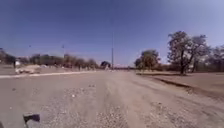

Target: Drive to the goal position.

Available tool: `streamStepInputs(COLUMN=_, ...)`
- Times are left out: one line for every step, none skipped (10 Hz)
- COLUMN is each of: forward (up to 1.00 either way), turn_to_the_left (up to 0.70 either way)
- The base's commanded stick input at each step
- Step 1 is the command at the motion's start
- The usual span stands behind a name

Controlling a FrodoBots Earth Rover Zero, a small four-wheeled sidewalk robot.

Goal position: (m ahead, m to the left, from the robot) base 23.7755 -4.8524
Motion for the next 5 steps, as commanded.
streamStepInputs(forward=0.50, turn_to_the_left=0.00)
streamStepInputs(forward=0.50, turn_to_the_left=0.00)
streamStepInputs(forward=0.50, turn_to_the_left=0.00)
streamStepInputs(forward=0.50, turn_to_the_left=0.00)
streamStepInputs(forward=0.50, turn_to_the_left=0.00)
